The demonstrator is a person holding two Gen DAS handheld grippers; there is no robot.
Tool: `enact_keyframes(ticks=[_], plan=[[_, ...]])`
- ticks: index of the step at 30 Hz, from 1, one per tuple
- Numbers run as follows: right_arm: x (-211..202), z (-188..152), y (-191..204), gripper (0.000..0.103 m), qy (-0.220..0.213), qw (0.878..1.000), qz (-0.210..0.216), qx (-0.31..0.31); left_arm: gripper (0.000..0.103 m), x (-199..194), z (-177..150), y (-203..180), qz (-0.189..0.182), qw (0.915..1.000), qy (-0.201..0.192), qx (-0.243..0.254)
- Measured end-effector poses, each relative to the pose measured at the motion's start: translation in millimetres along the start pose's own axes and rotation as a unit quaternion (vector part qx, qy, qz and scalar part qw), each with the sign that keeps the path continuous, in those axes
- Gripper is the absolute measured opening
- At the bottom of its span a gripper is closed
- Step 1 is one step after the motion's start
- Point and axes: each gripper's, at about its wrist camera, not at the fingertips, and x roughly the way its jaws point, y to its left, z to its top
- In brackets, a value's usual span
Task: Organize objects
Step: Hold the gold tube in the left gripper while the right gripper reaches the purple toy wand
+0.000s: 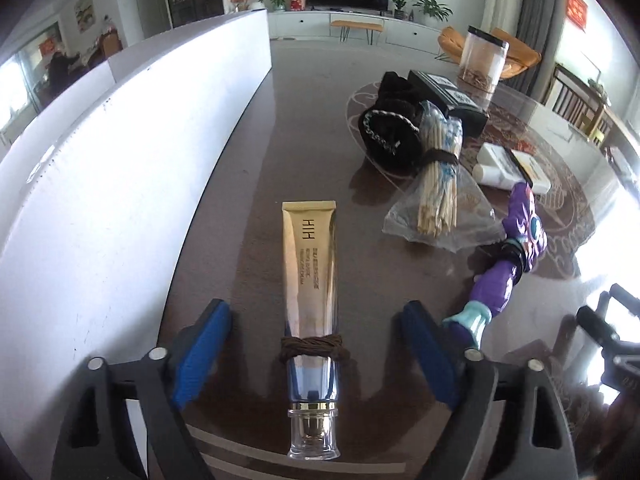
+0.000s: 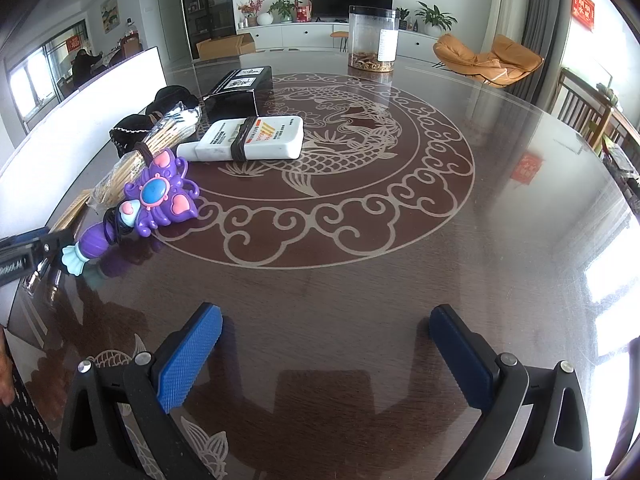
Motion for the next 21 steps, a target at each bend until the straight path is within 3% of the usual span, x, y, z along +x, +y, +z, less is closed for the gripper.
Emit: enact_keyframes(ticks=[4,21], plan=[[0.0,0.1,0.1,0.103,0.000,1.000,0.000,0.000,0.103,0.3,-3.3,-1.8,-0.006,1.0000,-0.002,0.005],[0.4,0.4,0.2,0.103,0.000,1.000,0.000,0.000,0.103,-2.5,-5.7,-3.4,-0.011,0.9999,-0.004,0.012]])
